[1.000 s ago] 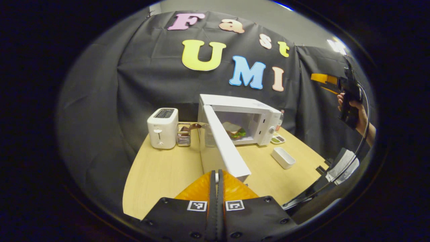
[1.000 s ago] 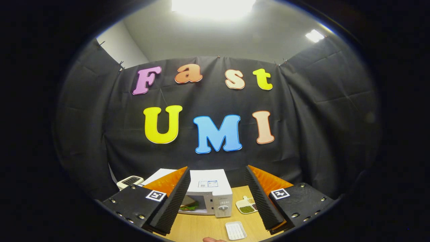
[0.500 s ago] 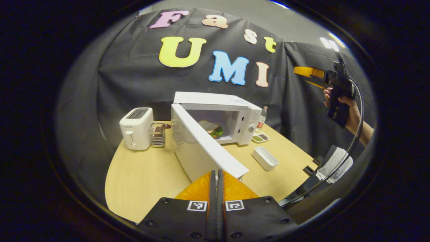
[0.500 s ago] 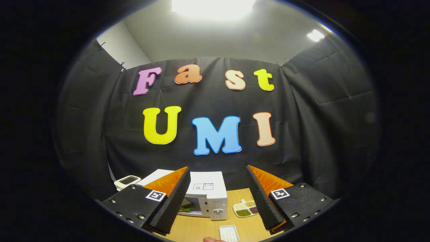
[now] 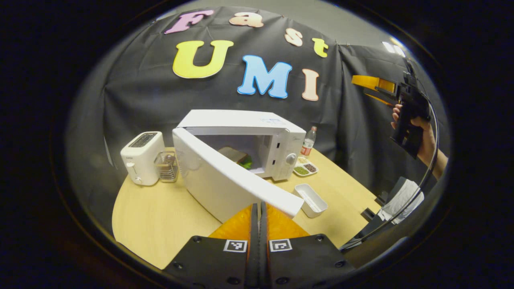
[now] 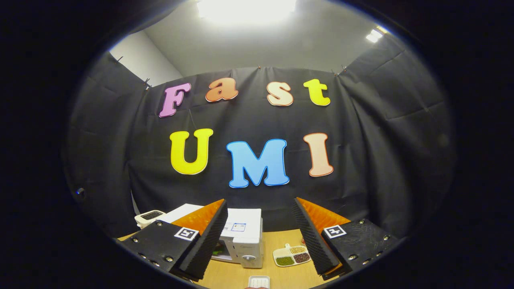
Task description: Open the microwave oven with the left hand, put the food in, and close the microwave oven.
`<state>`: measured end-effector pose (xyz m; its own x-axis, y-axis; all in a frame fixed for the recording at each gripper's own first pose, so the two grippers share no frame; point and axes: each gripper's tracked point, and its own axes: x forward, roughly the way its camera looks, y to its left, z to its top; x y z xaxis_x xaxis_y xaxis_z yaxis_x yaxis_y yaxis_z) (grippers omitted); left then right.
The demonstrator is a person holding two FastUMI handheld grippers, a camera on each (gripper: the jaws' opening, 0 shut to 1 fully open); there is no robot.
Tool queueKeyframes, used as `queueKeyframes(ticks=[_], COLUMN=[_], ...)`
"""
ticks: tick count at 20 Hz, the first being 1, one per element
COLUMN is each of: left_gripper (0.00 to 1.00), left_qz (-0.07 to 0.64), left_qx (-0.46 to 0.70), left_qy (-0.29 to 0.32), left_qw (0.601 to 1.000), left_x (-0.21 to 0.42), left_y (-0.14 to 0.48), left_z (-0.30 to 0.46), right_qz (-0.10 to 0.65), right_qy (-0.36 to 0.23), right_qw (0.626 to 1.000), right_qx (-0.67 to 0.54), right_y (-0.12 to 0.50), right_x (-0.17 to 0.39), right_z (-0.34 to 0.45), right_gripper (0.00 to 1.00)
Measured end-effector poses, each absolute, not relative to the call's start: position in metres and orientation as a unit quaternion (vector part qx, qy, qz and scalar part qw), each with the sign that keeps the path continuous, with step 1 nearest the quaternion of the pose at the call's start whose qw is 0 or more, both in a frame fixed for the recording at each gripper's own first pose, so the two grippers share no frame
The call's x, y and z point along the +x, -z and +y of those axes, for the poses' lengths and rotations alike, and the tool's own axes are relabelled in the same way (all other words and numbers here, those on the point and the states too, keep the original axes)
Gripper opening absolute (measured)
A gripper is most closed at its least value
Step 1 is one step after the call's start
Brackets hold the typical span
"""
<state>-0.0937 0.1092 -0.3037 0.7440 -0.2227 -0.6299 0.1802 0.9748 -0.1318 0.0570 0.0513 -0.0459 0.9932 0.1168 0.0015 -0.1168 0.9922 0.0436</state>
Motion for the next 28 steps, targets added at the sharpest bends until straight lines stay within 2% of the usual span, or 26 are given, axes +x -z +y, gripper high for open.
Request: queueKeyframes(ticks=[12,13,15,21,28], left_gripper=[0.08,0.06,0.08,0.06,0.06], left_qz=[0.343,0.342,0.342,0.336,0.339], left_qx=[-0.029,-0.028,-0.024,-0.018,-0.029], left_qy=[0.103,0.104,0.107,0.109,0.105], left_qw=[0.933,0.933,0.933,0.935,0.935], left_x=[-0.001,0.007,0.021,0.058,0.095], left_y=[0.331,0.333,0.336,0.344,0.354], left_z=[0.034,0.030,0.023,0.007,-0.006], right_qz=[0.035,0.039,0.045,0.057,0.063], right_qy=[-0.075,-0.073,-0.075,-0.087,-0.075], right_qw=[0.995,0.995,0.994,0.993,0.993], right_qx=[0.052,0.055,0.057,0.057,0.060], right_y=[0.079,0.083,0.088,0.101,0.106], right_x=[0.098,0.101,0.105,0.113,0.122], right_z=[-0.001,-0.004,-0.007,-0.006,-0.022], right_gripper=[0.97,0.97,0.97,0.97,0.97])
